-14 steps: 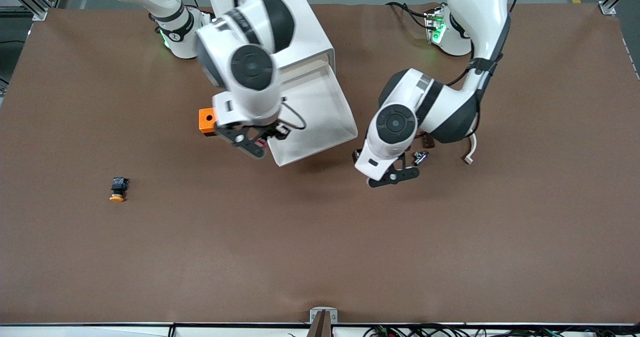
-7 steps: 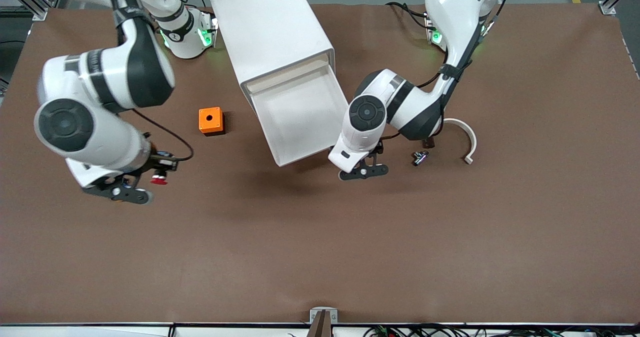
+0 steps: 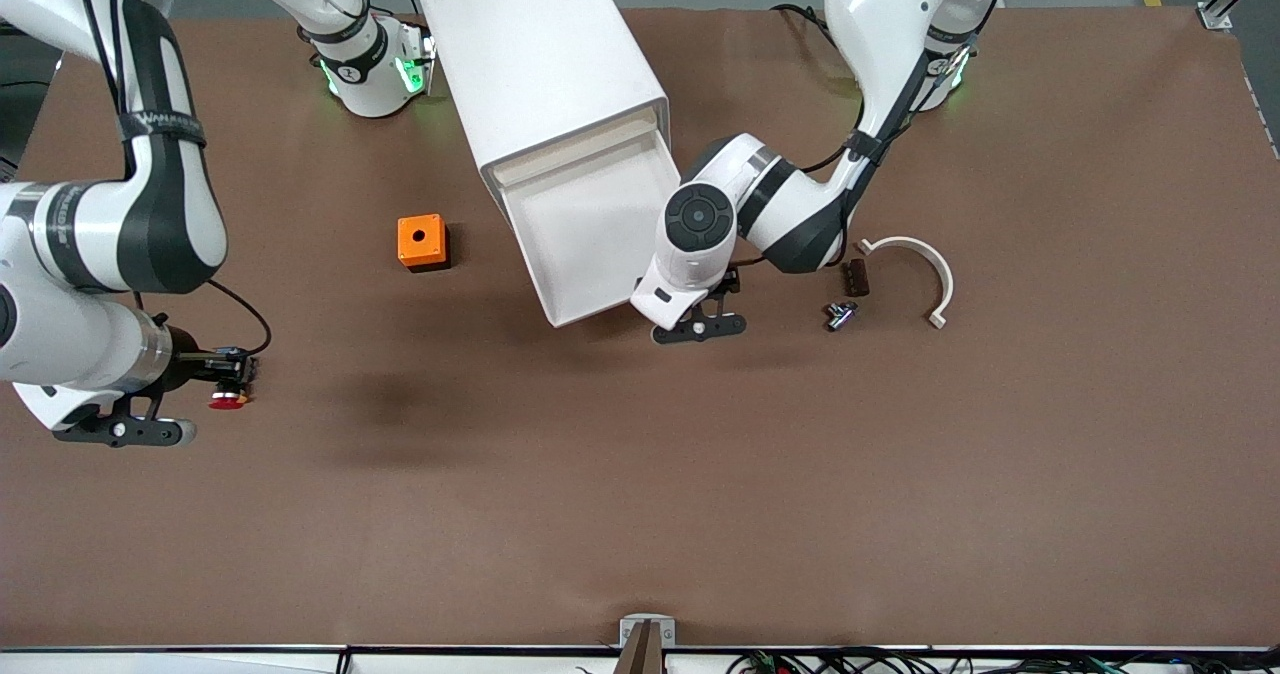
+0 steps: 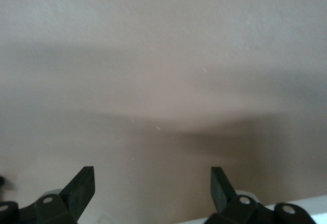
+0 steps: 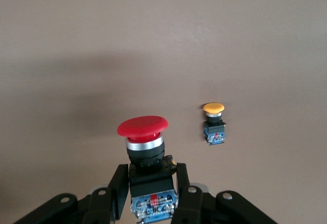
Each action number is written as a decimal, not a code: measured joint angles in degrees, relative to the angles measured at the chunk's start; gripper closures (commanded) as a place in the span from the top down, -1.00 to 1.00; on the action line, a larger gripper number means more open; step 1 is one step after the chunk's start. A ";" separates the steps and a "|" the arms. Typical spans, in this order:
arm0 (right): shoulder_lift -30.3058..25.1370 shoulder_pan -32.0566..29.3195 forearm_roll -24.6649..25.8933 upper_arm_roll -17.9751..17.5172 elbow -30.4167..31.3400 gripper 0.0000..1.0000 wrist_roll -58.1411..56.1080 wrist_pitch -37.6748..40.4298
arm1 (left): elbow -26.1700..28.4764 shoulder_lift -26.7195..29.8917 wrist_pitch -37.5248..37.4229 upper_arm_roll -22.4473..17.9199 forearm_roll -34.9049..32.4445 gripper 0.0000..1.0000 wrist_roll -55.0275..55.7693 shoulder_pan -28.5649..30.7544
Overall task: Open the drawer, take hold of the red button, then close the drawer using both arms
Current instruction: 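Push the drawer shut with the left gripper while the right gripper carries the button, then withdraw the left gripper while the right gripper lowers the button beside the yellow button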
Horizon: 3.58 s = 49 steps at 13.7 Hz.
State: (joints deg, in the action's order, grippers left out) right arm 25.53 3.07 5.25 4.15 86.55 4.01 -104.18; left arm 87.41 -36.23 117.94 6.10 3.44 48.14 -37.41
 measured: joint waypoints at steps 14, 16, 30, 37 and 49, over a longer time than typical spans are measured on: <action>0.40 -1.07 3.64 -0.54 19.23 -0.60 -0.06 -21.27 | 1.34 0.17 -3.13 5.61 1.12 1.00 14.90 -9.66; 0.56 -1.94 3.66 -0.52 19.87 -0.60 -0.07 -22.33 | 1.38 0.17 -3.13 6.40 1.12 1.00 16.06 -9.66; 2.89 -2.62 3.71 -0.49 27.21 -0.59 5.32 -35.00 | -0.02 6.12 -3.81 6.46 -2.96 1.00 11.36 8.94; 4.10 -2.68 5.26 -0.46 27.21 1.00 5.49 -35.47 | -0.28 17.73 -15.64 6.45 -5.11 1.00 1.54 26.44; -12.45 -2.00 2.26 -3.25 24.40 1.00 4.88 -17.26 | 0.16 34.96 -30.09 6.39 -5.14 1.00 -34.96 43.10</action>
State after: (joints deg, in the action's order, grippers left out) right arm 13.08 1.07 7.51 0.89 110.96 8.89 -121.44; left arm 87.57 -1.27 87.85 12.49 -1.70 13.18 5.69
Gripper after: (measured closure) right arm 0.000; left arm 0.000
